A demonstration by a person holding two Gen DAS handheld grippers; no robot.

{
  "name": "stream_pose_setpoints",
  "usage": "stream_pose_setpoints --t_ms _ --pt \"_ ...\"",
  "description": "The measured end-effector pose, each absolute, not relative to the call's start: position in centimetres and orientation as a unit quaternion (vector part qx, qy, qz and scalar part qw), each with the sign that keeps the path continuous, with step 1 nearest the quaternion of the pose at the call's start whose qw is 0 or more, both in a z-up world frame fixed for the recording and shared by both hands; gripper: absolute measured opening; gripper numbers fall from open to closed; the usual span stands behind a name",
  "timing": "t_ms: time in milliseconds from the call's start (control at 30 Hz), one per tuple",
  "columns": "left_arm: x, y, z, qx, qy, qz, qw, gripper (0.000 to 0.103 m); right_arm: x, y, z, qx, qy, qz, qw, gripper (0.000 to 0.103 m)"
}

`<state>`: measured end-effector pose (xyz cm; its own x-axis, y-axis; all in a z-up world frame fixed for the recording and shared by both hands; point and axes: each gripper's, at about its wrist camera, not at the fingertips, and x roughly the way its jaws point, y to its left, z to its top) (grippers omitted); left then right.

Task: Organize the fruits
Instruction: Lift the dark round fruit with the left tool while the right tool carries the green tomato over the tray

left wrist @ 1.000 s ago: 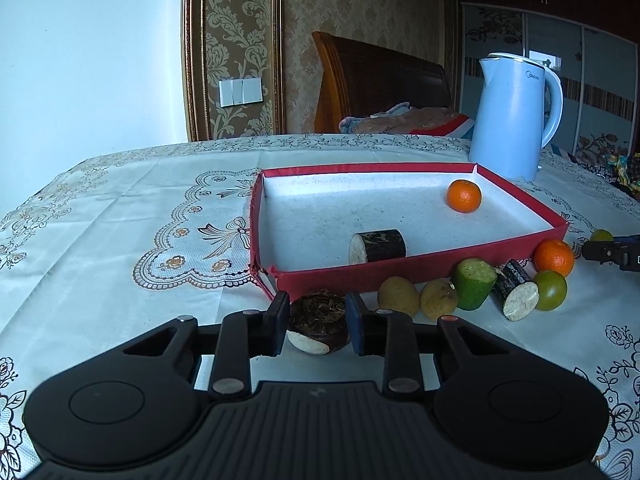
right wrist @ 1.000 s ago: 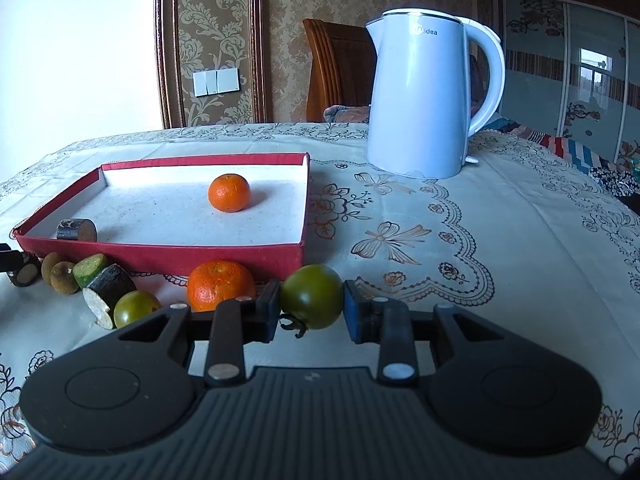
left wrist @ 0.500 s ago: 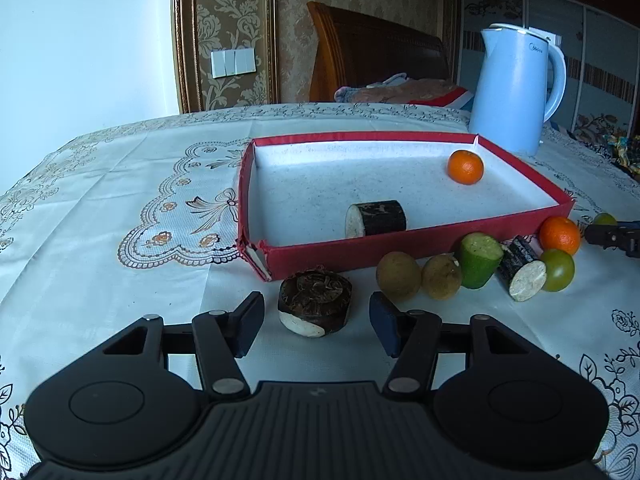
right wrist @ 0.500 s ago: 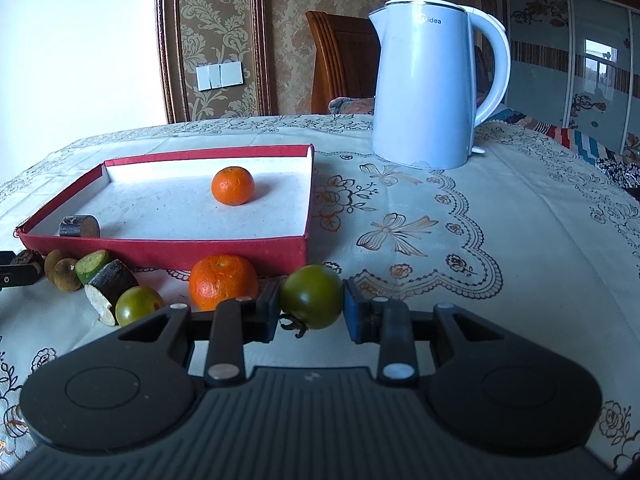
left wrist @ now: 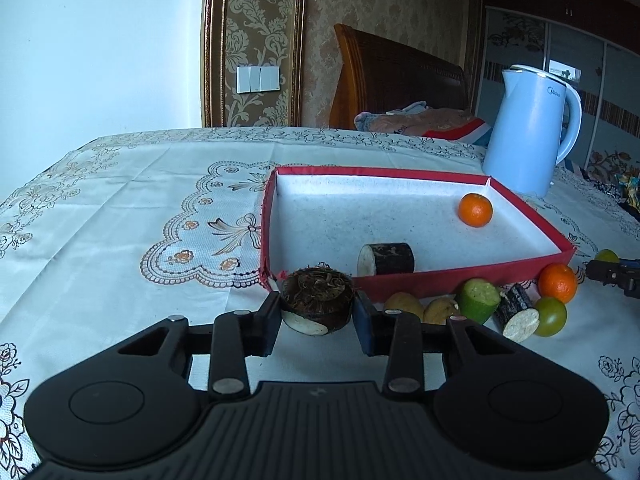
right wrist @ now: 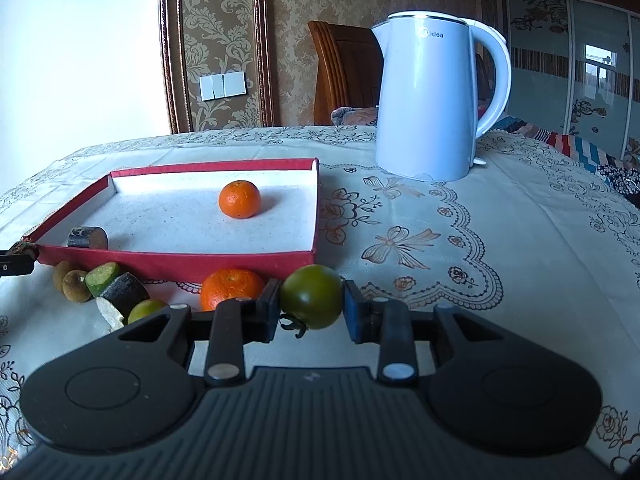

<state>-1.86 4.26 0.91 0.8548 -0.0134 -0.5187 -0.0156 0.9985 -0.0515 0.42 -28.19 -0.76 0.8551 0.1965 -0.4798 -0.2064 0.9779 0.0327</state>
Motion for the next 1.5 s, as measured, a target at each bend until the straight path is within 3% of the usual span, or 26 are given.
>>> stream_pose_setpoints --t_ms 433,933,1500 --pt "1.4 3.9 3.2 -0.036 0.256 -0.007 0.966 0.037 2.7 -25.0 1.6 -0.015 0.221 0.121 0.967 0.031" --pt "10.0 1.7 1.5 -0.042 0.302 0.021 0.952 0.037 9.8 -21.1 0.7 0.009 0.279 0.126 0.952 0.031" --pt "13.4 0.9 0.2 -0.037 0.322 0.029 0.945 0.037 13.9 -19.6 -0.5 -0.003 0.312 0.117 0.943 0.031"
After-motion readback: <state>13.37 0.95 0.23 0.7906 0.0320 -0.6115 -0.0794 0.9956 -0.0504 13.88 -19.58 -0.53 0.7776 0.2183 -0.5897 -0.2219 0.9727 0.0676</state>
